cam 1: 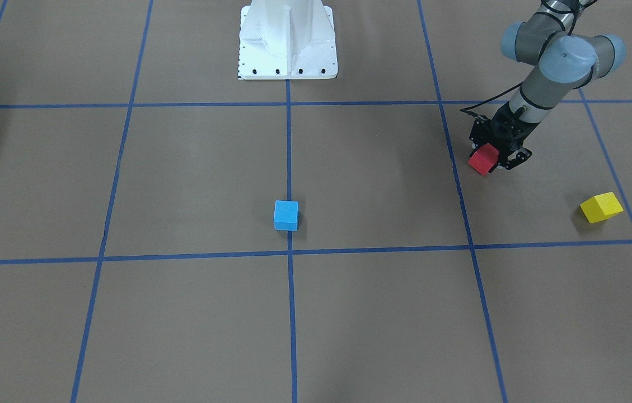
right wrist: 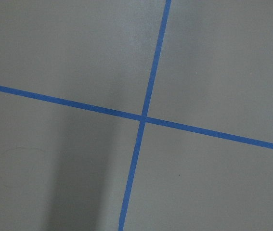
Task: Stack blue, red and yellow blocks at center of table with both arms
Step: 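Move the left gripper to the red cube and grasp it, then carry the red cube with the left gripper above the blue cube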
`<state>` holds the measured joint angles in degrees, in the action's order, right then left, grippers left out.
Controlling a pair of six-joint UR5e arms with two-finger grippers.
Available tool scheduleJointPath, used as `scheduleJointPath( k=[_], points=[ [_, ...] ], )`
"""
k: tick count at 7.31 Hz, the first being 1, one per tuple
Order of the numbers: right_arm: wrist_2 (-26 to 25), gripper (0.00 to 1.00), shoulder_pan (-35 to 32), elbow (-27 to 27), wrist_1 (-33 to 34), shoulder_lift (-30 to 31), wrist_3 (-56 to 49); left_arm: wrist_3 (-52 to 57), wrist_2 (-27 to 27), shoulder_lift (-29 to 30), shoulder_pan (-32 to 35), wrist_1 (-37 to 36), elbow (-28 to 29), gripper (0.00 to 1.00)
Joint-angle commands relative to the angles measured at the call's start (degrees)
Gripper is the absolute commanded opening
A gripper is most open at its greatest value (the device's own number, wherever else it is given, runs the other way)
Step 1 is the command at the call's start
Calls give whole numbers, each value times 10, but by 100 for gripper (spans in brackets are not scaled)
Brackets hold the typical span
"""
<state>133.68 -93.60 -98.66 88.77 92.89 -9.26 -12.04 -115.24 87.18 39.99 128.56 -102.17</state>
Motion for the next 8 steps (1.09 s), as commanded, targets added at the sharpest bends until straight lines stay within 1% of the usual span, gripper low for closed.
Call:
scheduleJointPath(
  k=[1, 2, 3, 4, 6, 7, 8],
  points=[
    [0, 100, 0, 2, 0, 0, 3, -7, -37, 2, 6, -21, -42, 0],
    [0, 100, 0, 4, 1, 0, 3, -66, -37, 8, 8, -63, -71, 0],
    [-1, 100, 0, 4, 1, 3, 2, -146, -36, 52, 10, -96, -80, 0],
    [-1, 100, 0, 4, 1, 9, 0, -213, -33, 107, 9, -143, -80, 0],
    [-1, 100, -1, 12, 1, 23, 1, -293, -16, 262, 5, -313, -71, 0],
    [0, 100, -1, 12, 1, 26, 2, -334, -5, 351, 2, -374, -36, 0],
    [0, 100, -3, 12, 1, 26, 3, -380, -3, 414, -23, -380, 21, 0]
  ],
)
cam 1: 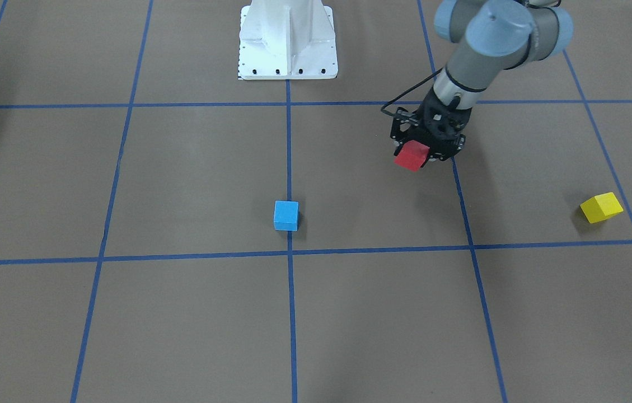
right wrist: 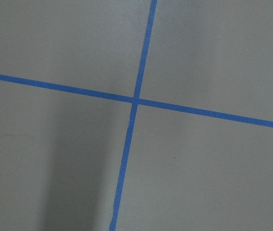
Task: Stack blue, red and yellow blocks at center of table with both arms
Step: 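Carry the red cube with the left gripper above the blue cube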
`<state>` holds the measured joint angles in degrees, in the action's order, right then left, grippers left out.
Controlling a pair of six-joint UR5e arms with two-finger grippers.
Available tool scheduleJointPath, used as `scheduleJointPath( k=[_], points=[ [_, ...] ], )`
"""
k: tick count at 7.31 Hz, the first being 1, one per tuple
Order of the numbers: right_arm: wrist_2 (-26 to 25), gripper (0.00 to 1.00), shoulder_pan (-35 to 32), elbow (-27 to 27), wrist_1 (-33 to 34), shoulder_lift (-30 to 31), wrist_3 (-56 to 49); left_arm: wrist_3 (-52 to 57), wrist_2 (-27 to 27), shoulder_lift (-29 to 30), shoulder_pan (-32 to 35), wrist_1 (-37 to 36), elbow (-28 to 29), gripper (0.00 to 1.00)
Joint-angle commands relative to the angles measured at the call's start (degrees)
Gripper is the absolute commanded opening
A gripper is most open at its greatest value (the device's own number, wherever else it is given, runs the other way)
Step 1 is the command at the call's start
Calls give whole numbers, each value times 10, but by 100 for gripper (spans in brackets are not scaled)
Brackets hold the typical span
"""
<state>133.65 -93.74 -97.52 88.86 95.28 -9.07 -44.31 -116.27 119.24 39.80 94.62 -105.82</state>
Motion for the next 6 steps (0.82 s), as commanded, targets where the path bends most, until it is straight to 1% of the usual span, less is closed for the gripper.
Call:
scheduleJointPath(
  k=[1, 2, 3, 4, 6],
  points=[
    [0, 100, 0, 1, 0, 2, 1, -93, 50, 173, -37, -39, 140, 0],
    [-1, 100, -1, 1, 0, 2, 1, -123, 63, 243, -55, -35, 222, 0],
    [-1, 100, -1, 1, 0, 2, 1, -127, 63, 283, -56, -33, 274, 0],
    [0, 100, -1, 1, 0, 2, 1, -127, 64, 298, -56, -32, 299, 0],
    [-1, 100, -1, 1, 0, 2, 1, -127, 80, 299, -58, -13, 329, 0]
  ],
)
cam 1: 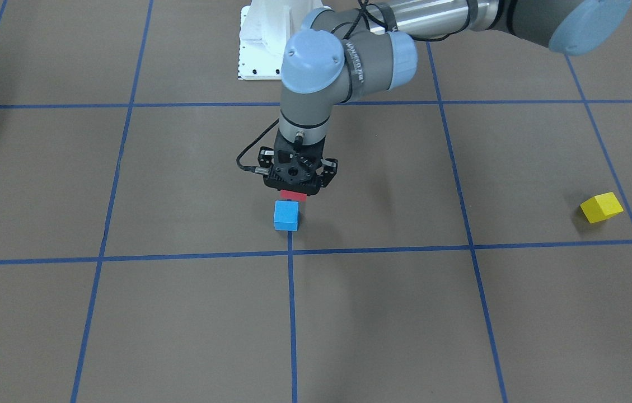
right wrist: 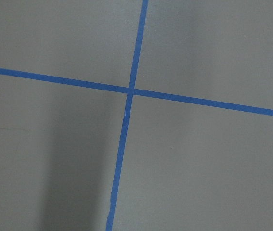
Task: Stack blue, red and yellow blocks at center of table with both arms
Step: 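Carry the red cube with the left gripper above the blue cube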
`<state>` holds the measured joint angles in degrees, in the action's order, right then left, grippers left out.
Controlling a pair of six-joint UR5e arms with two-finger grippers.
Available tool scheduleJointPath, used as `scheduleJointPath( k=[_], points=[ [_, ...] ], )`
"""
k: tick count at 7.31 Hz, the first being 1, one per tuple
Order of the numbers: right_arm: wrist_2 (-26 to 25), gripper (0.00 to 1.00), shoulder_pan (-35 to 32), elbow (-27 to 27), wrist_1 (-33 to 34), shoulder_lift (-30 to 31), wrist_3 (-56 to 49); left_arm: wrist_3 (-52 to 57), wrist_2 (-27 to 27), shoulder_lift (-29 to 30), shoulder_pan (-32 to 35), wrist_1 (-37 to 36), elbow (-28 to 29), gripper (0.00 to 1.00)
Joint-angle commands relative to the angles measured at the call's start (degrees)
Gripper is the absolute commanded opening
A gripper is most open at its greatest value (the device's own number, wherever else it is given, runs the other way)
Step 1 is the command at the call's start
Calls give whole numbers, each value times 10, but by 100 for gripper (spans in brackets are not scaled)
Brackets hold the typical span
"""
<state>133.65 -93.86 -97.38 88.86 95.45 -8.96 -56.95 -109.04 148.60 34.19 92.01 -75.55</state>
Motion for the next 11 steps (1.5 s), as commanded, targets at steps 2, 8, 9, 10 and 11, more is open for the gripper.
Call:
scheduleJointPath(
  k=[2, 8, 9, 10, 11],
  points=[
    [-1, 100, 0, 0, 0, 0, 0, 1, 8, 5, -1, 35, 47, 0],
    [-1, 100, 0, 0, 0, 0, 0, -2, 20, 5, -13, 36, 52, 0],
    [0, 100, 0, 0, 0, 0, 0, -2, 20, 6, -11, 36, 52, 0],
    [0, 100, 0, 0, 0, 0, 0, -1, 20, 5, -11, 35, 52, 0],
    [0, 100, 0, 0, 0, 0, 0, -1, 20, 5, -11, 35, 52, 0]
  ],
)
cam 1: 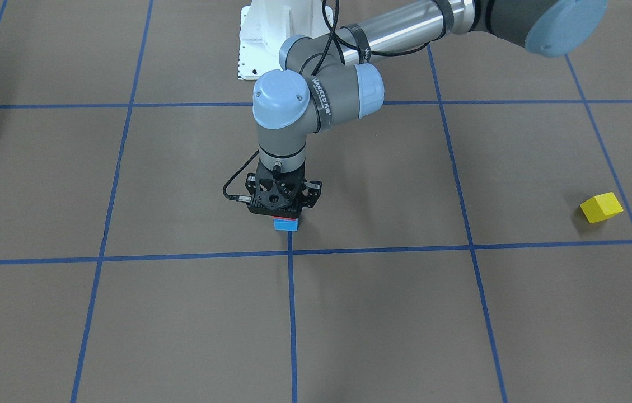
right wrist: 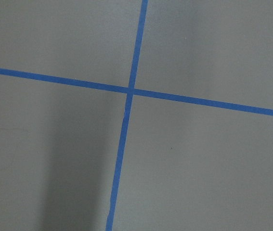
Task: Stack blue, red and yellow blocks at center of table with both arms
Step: 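Lower the red cube onto the blue cube and open the left gripper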
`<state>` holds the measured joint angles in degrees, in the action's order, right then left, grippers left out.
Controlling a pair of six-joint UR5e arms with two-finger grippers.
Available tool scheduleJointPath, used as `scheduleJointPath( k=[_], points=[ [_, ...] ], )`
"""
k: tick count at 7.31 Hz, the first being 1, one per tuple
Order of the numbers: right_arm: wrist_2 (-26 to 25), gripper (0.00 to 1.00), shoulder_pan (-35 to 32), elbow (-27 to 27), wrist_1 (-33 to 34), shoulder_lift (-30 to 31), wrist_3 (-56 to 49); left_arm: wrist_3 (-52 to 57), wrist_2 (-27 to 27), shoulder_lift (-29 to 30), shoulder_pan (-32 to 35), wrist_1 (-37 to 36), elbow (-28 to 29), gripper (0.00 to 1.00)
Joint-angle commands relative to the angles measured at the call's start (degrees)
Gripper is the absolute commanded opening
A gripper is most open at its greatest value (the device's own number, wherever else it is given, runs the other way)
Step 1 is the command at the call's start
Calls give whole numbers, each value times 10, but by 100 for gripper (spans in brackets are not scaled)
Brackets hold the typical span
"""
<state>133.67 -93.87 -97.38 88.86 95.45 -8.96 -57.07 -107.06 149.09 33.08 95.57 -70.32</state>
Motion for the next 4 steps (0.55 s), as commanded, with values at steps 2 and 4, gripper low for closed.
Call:
scheduleJointPath(
  k=[2, 4],
  points=[
    [0, 100, 0, -1, 0, 0, 0, -1, 0, -2, 1, 1, 1, 0],
    [0, 100, 1, 0, 0, 0, 0, 2, 1, -4, 1, 1, 1, 22]
  ],
)
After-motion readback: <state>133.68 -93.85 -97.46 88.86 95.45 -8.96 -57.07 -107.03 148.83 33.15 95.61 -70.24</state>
